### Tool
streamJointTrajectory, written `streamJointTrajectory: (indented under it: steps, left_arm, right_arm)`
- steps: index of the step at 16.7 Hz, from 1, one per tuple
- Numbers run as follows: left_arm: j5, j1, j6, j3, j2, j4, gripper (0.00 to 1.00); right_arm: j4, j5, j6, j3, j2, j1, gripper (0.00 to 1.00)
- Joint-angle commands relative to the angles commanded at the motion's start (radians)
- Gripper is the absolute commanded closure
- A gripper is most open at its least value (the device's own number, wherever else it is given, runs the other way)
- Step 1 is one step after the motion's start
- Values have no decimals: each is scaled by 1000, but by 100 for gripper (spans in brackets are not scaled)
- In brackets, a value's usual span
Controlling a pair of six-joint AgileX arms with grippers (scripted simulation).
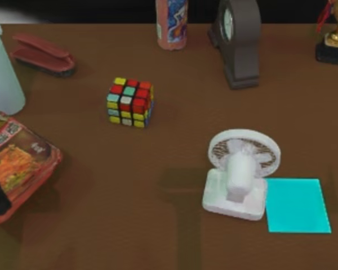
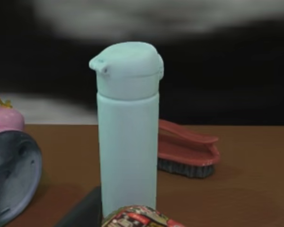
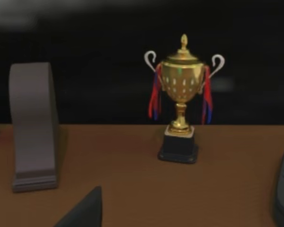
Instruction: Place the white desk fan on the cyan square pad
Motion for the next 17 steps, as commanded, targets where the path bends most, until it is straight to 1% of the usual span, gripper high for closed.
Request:
streamJointTrajectory:
  steps: [4, 7, 11, 17]
  left_arm:
    - [0, 0, 0, 0, 0, 0, 0]
    - [0, 0, 0, 0, 0, 0, 0]
    - [0, 0, 0, 0, 0, 0, 0]
    - [0, 0, 0, 0, 0, 0, 0]
  right_arm:
    - [-29, -2, -15, 30, 31, 13, 0]
    - [-137, -4, -70, 153, 156, 59, 0]
    - [-365, -4, -185, 437, 455, 150, 0]
    - [-788, -1, -398, 998, 1048, 321, 0]
